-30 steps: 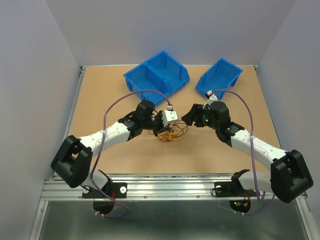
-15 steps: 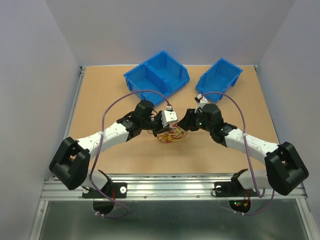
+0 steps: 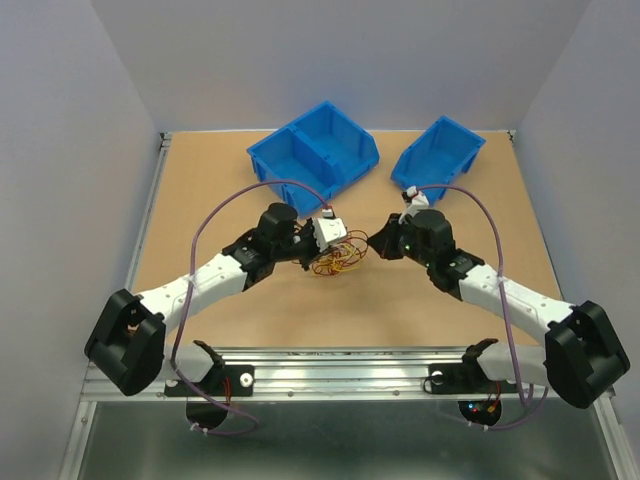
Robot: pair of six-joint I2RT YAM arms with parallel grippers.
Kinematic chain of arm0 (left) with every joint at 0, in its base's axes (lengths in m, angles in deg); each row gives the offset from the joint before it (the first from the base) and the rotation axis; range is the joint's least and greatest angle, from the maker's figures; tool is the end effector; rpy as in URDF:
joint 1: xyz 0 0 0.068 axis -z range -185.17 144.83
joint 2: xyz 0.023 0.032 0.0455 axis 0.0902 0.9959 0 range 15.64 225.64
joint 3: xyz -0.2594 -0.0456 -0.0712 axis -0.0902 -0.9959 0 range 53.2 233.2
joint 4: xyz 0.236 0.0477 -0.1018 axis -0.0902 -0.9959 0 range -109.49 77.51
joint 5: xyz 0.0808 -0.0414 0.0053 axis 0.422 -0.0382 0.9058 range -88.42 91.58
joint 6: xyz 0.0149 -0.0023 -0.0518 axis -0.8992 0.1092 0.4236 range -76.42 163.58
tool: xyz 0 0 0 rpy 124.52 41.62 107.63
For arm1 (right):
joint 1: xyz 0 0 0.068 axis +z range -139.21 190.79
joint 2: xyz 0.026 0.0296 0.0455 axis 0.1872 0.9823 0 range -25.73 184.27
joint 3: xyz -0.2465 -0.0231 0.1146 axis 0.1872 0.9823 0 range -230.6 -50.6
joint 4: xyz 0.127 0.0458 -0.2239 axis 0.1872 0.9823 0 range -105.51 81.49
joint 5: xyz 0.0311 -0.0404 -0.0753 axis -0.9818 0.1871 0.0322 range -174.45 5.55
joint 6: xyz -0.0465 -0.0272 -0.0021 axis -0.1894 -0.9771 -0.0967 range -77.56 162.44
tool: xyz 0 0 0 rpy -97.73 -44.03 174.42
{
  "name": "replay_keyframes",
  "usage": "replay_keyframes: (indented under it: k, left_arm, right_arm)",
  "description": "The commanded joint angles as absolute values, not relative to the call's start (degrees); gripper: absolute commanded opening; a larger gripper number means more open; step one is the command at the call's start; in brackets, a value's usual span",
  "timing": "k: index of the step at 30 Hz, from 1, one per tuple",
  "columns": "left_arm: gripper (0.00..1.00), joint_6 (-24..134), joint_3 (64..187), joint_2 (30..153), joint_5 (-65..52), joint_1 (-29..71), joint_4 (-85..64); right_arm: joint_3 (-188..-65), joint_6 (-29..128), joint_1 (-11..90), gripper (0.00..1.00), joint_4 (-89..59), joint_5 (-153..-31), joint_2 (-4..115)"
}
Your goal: Untangle the cables
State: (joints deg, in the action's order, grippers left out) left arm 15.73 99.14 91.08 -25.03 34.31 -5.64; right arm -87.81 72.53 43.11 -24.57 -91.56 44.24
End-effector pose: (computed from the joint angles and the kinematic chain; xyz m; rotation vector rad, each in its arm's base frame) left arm 0.2168 -0.1993 0.2598 1.3326 1.4480 -0.5886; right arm 0.2243 0.1471 0.2354 -0.1246 2.0737 0.8127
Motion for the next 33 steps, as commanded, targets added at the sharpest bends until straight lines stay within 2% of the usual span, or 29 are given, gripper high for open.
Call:
replay_keyframes:
  k: [1, 2, 3, 5, 9, 17, 21, 22, 25, 26, 29, 32, 33]
  left_arm:
    - [0.00, 18.1, 97.1, 85.3, -24.3, 33.1, 1.2]
    - [0.00, 17.5, 96.6, 84.9, -25.5, 33.0, 1.0]
    - [0.00, 17.2, 96.8, 85.0, -27.8, 33.0, 0.3]
    - [0.00, 16.4, 97.4, 85.5, -29.9, 33.0, -1.1]
    - [0.00, 14.9, 99.3, 87.3, -33.5, 33.0, -4.7]
    - [0.00, 15.2, 99.3, 86.0, -34.6, 33.0, -5.3]
    - [0.00, 15.8, 99.1, 85.8, -33.0, 33.0, -4.4]
    - [0.00, 15.9, 99.0, 85.8, -32.5, 32.8, -4.1]
    - [0.00, 16.4, 98.6, 85.2, -31.4, 32.8, -3.2]
    - [0.00, 16.8, 98.4, 85.1, -30.9, 32.6, -2.7]
    - [0.00, 17.7, 97.7, 84.2, -28.7, 32.3, -0.8]
    - [0.00, 18.5, 97.4, 84.2, -26.7, 32.0, 0.4]
    - [0.00, 18.6, 97.4, 84.1, -25.5, 31.9, 0.7]
  right_arm:
    - [-85.9, 73.7, 43.5, 0.01, -24.3, -85.2, 40.5]
    - [-85.9, 72.9, 43.5, 0.36, -24.4, -87.7, 39.9]
    - [-85.7, 72.3, 43.5, 0.54, -26.0, -90.3, 39.7]
    - [-85.1, 71.4, 43.5, 0.81, -27.5, -92.0, 39.7]
    - [-84.4, 70.2, 43.4, 0.88, -30.7, -95.2, 40.6]
    - [-84.7, 69.5, 43.6, 0.86, -35.0, -104.9, 46.0]
    - [-84.9, 70.1, 44.6, 0.79, -37.5, -108.3, 48.5]
    - [-85.0, 70.3, 44.9, 0.70, -37.8, -108.7, 49.2]
    - [-85.1, 70.7, 45.0, 0.55, -38.5, -110.3, 50.1]
    - [-85.1, 71.1, 45.1, 0.45, -38.9, -110.9, 50.6]
    - [-85.1, 71.7, 45.1, 0.38, -39.9, -112.7, 51.0]
    - [-84.9, 72.4, 45.2, 0.10, -40.3, -112.9, 50.6]
    - [-84.8, 72.5, 45.2, 0.05, -40.0, -112.5, 50.1]
